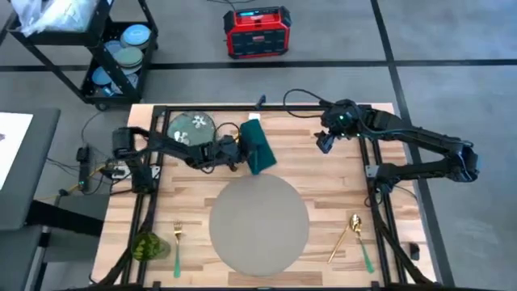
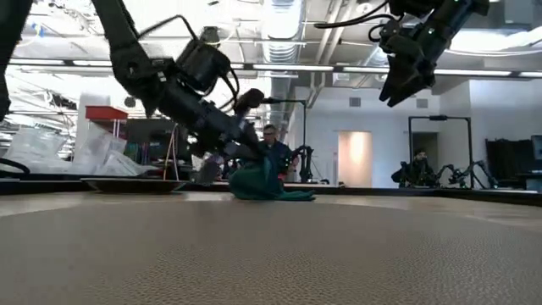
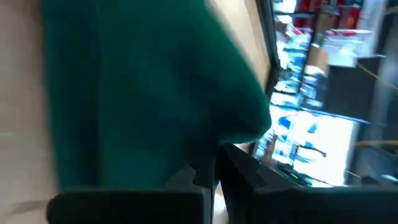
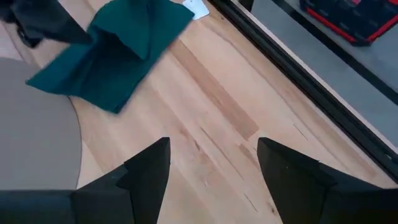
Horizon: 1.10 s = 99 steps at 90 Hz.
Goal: Set table place
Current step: Fold the blue table napkin
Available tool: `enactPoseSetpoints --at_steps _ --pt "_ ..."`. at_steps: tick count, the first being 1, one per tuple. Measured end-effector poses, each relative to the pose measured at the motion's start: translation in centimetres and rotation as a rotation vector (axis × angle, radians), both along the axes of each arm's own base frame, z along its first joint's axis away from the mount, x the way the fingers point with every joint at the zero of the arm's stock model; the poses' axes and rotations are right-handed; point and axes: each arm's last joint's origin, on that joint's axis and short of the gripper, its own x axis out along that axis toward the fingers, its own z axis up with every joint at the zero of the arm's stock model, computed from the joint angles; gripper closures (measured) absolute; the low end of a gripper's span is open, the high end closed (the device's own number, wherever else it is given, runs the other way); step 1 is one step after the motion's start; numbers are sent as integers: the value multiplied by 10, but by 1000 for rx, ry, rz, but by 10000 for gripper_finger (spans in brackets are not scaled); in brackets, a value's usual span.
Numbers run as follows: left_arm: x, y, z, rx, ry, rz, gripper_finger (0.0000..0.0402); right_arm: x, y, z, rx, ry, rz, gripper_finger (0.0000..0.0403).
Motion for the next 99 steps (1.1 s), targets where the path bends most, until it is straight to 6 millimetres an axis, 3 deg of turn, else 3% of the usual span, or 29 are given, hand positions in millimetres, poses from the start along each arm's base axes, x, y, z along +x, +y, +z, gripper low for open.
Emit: enactPoseSetpoints --at_steps 22,45,70,99 --pt "2 2 -12 -79 -15 -10 402 0 0 0 1 -1 5 172" --pt "7 17 5 -4 -115 165 402 0 0 0 1 -3 6 172" --pt "23 30 21 86 -46 23 402 0 1 0 6 2 7 172" --pt "22 26 11 8 69 -31 402 -2 2 -2 21 31 7 172"
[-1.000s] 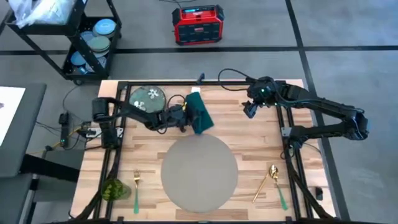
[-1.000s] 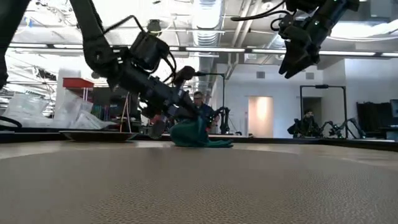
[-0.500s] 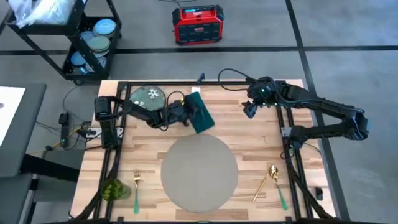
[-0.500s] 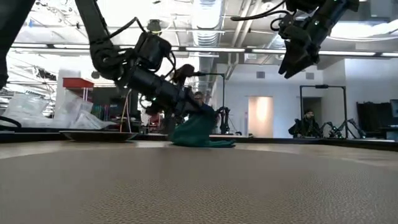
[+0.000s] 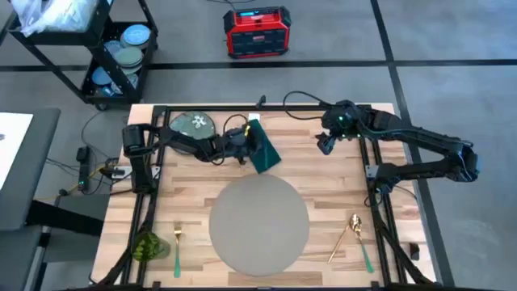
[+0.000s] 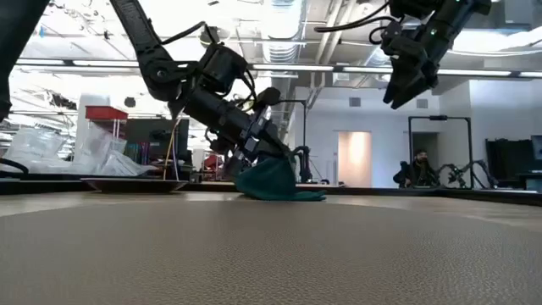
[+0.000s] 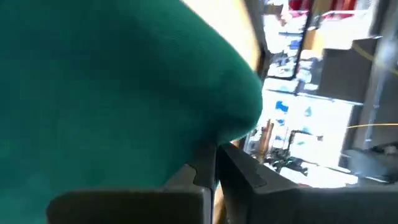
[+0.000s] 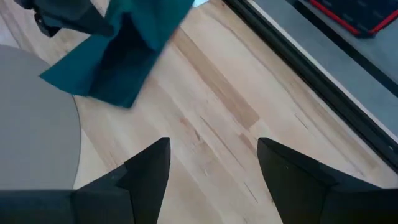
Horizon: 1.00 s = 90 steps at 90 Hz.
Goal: Set table place
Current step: Fold the blue table napkin
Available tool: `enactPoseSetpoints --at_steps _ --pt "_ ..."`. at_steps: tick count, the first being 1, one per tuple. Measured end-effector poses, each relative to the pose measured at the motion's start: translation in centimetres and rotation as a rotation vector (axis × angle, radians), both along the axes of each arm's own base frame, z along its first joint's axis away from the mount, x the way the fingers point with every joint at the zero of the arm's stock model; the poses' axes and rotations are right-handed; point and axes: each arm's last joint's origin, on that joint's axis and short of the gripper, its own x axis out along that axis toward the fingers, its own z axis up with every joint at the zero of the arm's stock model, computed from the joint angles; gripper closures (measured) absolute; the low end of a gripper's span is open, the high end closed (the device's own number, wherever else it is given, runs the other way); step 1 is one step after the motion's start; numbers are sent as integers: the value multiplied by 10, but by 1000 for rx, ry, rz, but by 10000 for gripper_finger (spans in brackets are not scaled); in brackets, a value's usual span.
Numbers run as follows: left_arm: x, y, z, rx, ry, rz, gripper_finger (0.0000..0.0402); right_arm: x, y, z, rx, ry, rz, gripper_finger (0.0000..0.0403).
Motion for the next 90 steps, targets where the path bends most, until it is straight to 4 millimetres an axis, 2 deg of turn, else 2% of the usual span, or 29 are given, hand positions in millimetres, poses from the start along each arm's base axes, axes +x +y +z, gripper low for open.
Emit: enactPoseSetpoints --at_steps 14,36,50,65,90 --pt "-1 1 -4 -9 20 15 402 0 0 0 0 -1 0 172" --pt "6 6 13 191 -76 -19 397 0 0 0 -1 -2 0 172" --pt "8 8 15 207 -66 -35 368 0 0 0 -1 -2 0 172" --pt "5 7 8 137 -16 -19 337 0 0 0 0 -2 0 172" --pt "8 13 20 262 -105 -23 289 0 0 0 5 -6 5 172"
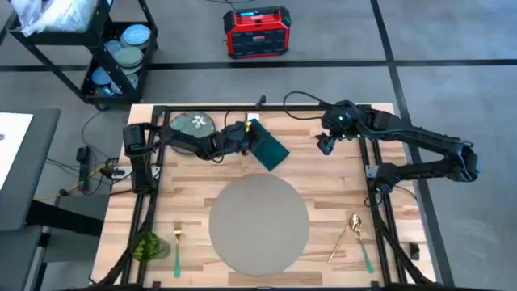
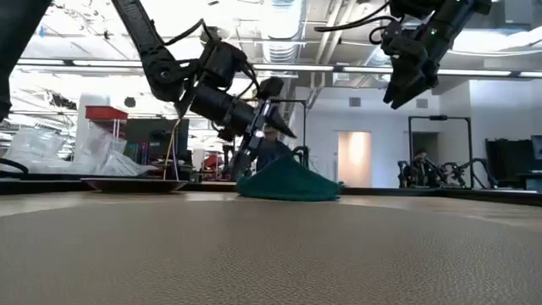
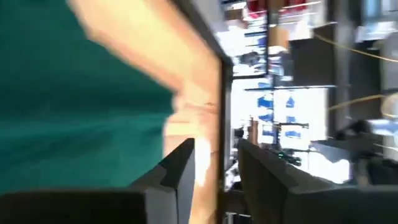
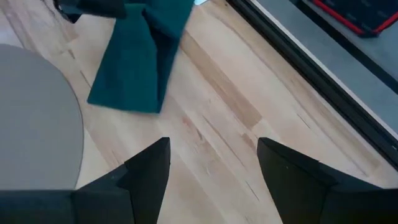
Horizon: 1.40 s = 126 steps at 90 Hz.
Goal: Set table place
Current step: Fold the blue table napkin
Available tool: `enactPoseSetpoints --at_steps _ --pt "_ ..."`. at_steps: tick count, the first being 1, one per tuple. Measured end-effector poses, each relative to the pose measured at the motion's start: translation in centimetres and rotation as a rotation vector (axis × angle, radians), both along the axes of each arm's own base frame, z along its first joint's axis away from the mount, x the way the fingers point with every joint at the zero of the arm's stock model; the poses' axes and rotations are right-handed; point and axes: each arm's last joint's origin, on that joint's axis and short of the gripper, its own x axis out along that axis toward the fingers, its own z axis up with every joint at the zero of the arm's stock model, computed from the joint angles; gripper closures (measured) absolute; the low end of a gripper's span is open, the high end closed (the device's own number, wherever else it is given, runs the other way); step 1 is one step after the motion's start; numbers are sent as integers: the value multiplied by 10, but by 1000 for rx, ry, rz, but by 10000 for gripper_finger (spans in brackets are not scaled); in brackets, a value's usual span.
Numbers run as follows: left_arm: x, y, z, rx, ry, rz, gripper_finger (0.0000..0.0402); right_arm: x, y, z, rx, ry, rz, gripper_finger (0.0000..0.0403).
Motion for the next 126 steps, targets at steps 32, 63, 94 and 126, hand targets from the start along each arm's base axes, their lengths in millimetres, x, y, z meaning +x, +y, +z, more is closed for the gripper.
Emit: enactPoseSetpoints --at_steps 32,63,94,126 --pt "-5 -19 -19 -140 179 -527 301 20 -27 4 -77 -176 -26 172" --pt "4 -37 -19 -13 342 -383 397 15 -34 -16 16 -17 -65 172" --pt "46 -25 46 417 870 -725 402 17 -33 -15 6 -29 -56 185" --pt "94 -25 28 514 1023 -918 402 16 -33 -15 12 -19 -56 192"
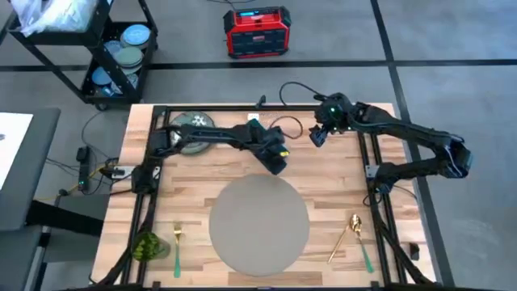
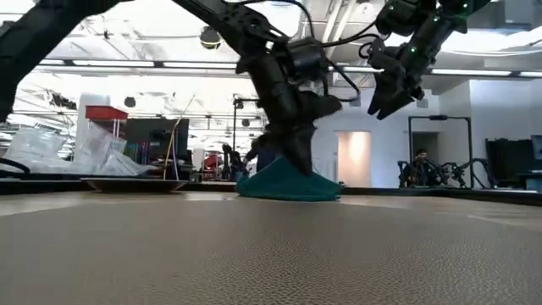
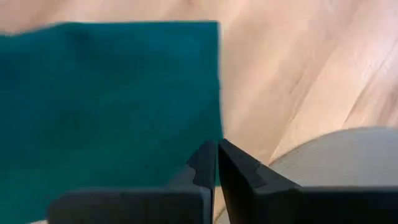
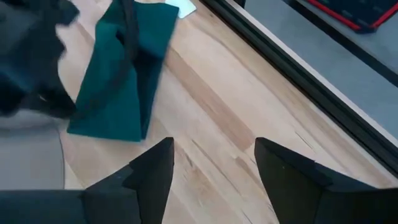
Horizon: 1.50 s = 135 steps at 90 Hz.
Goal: Set table place
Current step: Fold the blue table napkin
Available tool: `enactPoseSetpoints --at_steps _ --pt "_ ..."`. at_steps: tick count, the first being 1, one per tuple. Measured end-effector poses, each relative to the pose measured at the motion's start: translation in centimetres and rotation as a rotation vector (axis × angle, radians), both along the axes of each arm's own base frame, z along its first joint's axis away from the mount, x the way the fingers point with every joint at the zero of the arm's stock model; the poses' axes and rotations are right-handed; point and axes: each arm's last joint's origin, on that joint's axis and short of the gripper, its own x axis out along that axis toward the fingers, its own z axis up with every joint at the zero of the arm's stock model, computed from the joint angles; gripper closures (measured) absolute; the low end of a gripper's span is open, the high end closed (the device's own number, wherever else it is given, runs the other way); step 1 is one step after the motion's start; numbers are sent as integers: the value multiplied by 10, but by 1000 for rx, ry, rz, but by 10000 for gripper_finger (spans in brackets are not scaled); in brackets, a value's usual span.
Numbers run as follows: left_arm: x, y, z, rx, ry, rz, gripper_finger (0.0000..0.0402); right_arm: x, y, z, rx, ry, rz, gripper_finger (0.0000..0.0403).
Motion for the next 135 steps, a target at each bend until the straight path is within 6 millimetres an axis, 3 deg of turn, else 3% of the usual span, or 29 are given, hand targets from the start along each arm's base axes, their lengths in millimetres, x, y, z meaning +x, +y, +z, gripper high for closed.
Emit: enactPoseSetpoints --at_steps 12,33,53,70,87,95,111,123,135 --pt "-2 3 -2 -6 34 -42 402 0 0 0 2 2 0 192" --pt "-19 -2 -23 -64 180 -83 402 0 0 0 3 4 0 192" --pt "-13 -8 -33 -62 89 -36 402 -1 1 -1 9 21 5 192" --pt "-24 -12 -8 -157 148 -6 402 -2 3 -3 22 42 12 192" --pt "-16 0 7 -1 11 -21 402 -3 3 -3 25 48 12 192" --pt "-7 5 0 19 -51 -17 402 -3 4 -4 30 55 12 192" --pt "0 4 -35 -15 16 -42 402 -4 4 -4 36 65 11 192" --pt "-1 1 -44 -56 53 -66 401 -4 4 -4 35 63 11 192" --pt "-16 -5 -43 -140 191 -100 402 -4 4 -4 36 64 11 192"
